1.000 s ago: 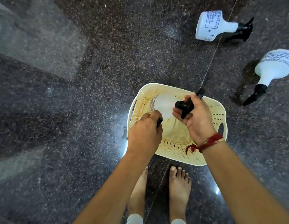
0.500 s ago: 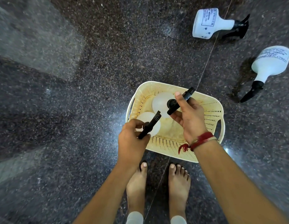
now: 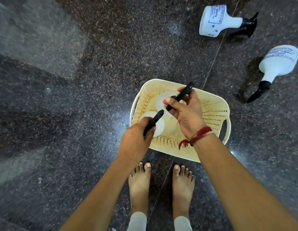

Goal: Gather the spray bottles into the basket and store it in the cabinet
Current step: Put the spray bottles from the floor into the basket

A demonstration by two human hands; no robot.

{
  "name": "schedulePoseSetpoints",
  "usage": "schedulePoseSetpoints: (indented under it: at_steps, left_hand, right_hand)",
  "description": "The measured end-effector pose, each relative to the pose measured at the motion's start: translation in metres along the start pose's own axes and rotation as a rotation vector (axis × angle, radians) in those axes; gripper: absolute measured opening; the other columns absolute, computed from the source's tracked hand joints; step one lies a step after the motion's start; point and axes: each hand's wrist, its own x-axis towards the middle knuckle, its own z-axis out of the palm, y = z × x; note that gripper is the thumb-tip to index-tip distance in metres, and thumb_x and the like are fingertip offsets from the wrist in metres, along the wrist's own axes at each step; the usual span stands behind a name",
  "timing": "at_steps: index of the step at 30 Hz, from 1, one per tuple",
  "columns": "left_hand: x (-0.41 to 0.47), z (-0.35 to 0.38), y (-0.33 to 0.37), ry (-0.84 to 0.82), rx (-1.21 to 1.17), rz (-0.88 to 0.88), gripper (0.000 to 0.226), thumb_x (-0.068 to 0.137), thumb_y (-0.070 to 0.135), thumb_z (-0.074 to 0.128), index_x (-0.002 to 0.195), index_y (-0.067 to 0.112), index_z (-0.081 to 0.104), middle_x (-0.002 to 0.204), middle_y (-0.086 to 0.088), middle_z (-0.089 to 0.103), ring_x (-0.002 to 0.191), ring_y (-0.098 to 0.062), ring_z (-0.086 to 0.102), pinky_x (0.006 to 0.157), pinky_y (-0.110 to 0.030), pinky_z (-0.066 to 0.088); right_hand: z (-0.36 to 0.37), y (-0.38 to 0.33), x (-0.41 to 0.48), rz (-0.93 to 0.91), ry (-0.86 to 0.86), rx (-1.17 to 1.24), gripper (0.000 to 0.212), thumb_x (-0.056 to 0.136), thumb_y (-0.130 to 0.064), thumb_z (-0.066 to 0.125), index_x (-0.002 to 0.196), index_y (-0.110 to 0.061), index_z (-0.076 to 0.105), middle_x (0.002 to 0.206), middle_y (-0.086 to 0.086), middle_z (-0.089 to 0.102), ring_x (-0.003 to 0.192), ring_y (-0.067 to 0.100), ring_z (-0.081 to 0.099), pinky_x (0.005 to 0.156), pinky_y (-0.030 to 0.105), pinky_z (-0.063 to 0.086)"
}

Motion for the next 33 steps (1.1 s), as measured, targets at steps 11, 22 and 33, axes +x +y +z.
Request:
schedulePoseSetpoints:
  at_steps: [11, 22, 33]
  left_hand:
    - [-0.016, 0.000, -0.001, 0.051, 0.071, 0.007, 0.024, 0.093, 0.034, 0.052, 0.116, 0.027, 0.052, 0.082, -0.004, 0.069, 0.068, -0.026, 0.064, 0.056, -0.039, 0.053]
    - [-0.005, 0.004, 0.009, 0.057, 0.256, 0.012, 0.018, 0.095, 0.032, 0.047, 0.107, 0.020, 0.046, 0.078, -0.003, 0.060, 0.059, -0.024, 0.049, 0.049, -0.030, 0.035]
    - [-0.006, -0.007, 0.023, 0.161, 0.415, 0.005, 0.050, 0.085, 0.063, 0.045, 0.111, 0.022, 0.054, 0.099, -0.003, 0.063, 0.096, -0.028, 0.058, 0.055, -0.032, 0.039]
  right_hand:
    - [-0.006, 0.007, -0.002, -0.052, -0.049, 0.028, 0.027, 0.082, 0.003, 0.065, 0.101, -0.013, 0.056, 0.100, 0.006, 0.056, 0.083, 0.030, 0.062, 0.079, 0.039, 0.058]
    - [-0.007, 0.011, 0.002, -0.060, -0.137, -0.018, 0.040, 0.079, 0.009, 0.066, 0.105, -0.019, 0.055, 0.108, 0.006, 0.053, 0.111, 0.044, 0.058, 0.081, 0.034, 0.056]
    - [-0.023, 0.002, -0.002, -0.109, 0.109, -0.369, 0.070, 0.065, -0.039, 0.082, 0.124, -0.031, 0.045, 0.125, -0.002, 0.046, 0.109, 0.009, 0.049, 0.082, 0.022, 0.043]
